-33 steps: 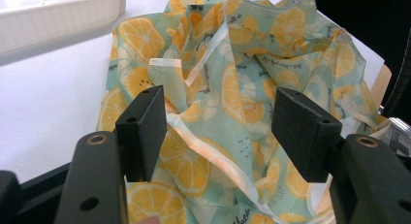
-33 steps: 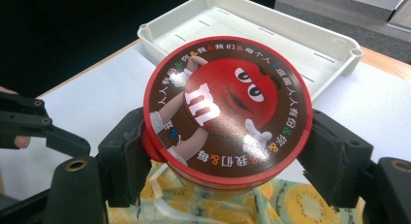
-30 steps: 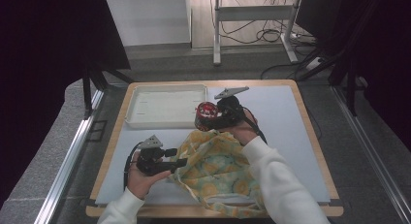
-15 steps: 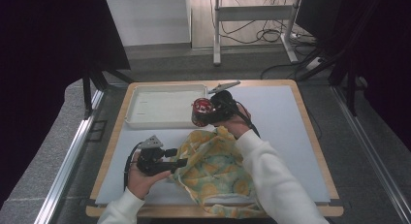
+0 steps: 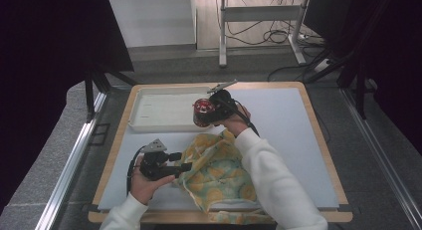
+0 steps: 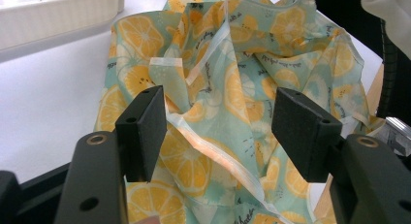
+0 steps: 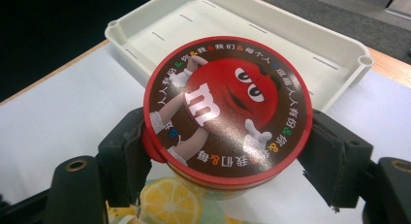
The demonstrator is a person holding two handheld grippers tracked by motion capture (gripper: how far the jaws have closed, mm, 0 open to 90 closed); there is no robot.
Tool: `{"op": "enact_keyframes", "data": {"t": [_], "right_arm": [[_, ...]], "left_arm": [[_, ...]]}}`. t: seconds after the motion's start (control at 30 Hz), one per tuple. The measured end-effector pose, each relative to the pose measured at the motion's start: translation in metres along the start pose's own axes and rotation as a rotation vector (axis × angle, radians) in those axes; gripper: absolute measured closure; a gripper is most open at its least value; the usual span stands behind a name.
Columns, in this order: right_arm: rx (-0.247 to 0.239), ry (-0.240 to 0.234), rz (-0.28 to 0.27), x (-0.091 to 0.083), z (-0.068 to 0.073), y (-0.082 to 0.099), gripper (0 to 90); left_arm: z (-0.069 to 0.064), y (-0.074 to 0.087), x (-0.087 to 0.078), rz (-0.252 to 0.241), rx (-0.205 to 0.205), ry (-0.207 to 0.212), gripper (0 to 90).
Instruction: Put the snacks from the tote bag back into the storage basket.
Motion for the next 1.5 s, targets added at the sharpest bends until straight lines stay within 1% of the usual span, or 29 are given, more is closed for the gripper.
{"op": "enact_keyframes", "data": {"t": [0.13, 0.27, 0.5, 0.57, 0.6, 0.67, 0.93, 1.1, 1.5], "right_arm": [[0.009, -0.003, 0.006, 0.007, -0.003, -0.003, 25.8], [0.011, 0.0, 0.015, 0.015, -0.006, -0.007, 25.8], [0.018, 0.014, 0.021, 0.025, -0.011, -0.011, 25.8], [0.015, 0.021, 0.027, 0.029, -0.012, -0.011, 25.8], [0.015, 0.025, 0.028, 0.031, -0.012, -0.012, 25.8], [0.019, 0.029, 0.032, 0.034, -0.014, -0.011, 25.8], [0.043, 0.033, 0.049, 0.053, -0.022, -0.01, 25.8], [0.041, 0.042, 0.055, 0.061, -0.025, -0.011, 25.8], [0.047, 0.06, 0.075, 0.075, -0.03, -0.008, 25.8]], "left_arm": [[0.001, 0.0, 0.001, 0.008, 0.004, -0.003, 37.6], [0.002, 0.0, 0.0, 0.003, -0.001, -0.005, 37.7], [0.002, 0.0, 0.001, 0.004, -0.002, -0.003, 37.6], [0.002, 0.0, 0.001, 0.005, -0.003, 0.005, 37.6], [0.001, 0.0, 0.001, 0.005, -0.004, 0.01, 37.7], [0.001, 0.0, 0.0, 0.009, 0.003, -0.005, 37.6], [0.002, 0.0, 0.0, 0.006, 0.0, -0.004, 37.4], [0.003, 0.0, 0.0, 0.005, -0.001, -0.004, 37.4], [0.003, 0.0, 0.001, 0.007, -0.005, -0.001, 37.4]]}}
Point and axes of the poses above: each handheld gripper's, and its own axes: x roughly forward along the jaws, y roughly out of its underside, z roughly to its left, the point moved 3 cm from there along x, roughly forward along the jaws, and after that the axes turned 5 degrees about z, right-handed, at the moved point
